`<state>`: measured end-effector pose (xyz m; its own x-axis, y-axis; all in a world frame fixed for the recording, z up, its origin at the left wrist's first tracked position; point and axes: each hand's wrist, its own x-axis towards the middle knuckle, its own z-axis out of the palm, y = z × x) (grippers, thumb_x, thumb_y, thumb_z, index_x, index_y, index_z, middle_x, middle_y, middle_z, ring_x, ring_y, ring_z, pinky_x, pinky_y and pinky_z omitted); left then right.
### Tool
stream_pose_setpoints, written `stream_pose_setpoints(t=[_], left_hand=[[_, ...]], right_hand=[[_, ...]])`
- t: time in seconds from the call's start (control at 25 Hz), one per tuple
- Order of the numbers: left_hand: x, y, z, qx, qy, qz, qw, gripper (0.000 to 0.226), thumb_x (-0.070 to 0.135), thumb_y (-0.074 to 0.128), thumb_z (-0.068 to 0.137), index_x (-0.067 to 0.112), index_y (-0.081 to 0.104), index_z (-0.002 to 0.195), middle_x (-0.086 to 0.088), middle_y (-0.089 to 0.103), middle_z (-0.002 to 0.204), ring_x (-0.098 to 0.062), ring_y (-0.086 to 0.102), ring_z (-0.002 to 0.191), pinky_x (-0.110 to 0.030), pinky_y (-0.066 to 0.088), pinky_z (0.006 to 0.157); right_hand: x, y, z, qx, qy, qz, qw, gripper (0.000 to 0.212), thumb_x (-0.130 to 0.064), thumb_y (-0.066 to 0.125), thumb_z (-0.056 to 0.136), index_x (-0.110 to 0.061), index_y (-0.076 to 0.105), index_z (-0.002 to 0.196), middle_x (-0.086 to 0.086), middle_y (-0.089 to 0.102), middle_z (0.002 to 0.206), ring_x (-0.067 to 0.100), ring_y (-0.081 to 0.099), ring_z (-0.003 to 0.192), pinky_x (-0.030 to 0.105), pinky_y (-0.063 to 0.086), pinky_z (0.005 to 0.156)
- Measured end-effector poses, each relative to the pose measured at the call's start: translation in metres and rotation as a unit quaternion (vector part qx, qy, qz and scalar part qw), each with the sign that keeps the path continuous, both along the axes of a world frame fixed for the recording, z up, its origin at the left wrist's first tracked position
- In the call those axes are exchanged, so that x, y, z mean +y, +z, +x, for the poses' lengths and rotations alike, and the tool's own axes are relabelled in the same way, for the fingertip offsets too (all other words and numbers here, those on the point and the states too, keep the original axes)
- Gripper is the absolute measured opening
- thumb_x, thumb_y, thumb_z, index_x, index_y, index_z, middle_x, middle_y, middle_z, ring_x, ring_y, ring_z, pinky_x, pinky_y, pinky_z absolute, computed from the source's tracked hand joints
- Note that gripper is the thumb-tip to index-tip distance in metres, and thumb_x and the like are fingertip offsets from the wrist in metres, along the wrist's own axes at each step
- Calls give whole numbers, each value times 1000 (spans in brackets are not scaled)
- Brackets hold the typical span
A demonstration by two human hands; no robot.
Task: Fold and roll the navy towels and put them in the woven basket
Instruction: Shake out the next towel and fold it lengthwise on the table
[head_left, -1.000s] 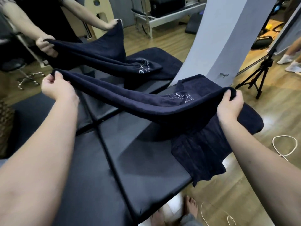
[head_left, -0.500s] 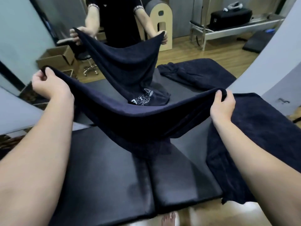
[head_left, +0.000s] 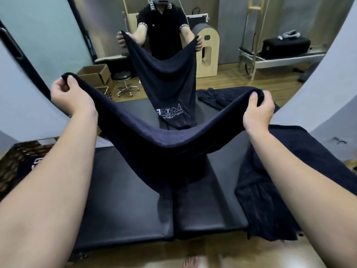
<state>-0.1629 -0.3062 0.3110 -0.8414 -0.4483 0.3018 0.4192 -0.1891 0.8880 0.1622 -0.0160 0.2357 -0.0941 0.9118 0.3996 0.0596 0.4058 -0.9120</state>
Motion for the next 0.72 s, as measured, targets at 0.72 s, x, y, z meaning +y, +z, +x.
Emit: stream_pose_setpoints(t=[0.72], left_hand=[[-72, 49, 59, -7, 48, 36, 998, 14, 20, 64, 94, 21, 54, 84, 11, 61, 83, -2, 58, 74, -7, 47, 71]], right_hand=[[14, 43, 102, 101, -132, -23, 986, 15, -26, 45, 103, -14, 52, 99, 0, 54, 97, 11, 48, 87, 0, 33, 68]])
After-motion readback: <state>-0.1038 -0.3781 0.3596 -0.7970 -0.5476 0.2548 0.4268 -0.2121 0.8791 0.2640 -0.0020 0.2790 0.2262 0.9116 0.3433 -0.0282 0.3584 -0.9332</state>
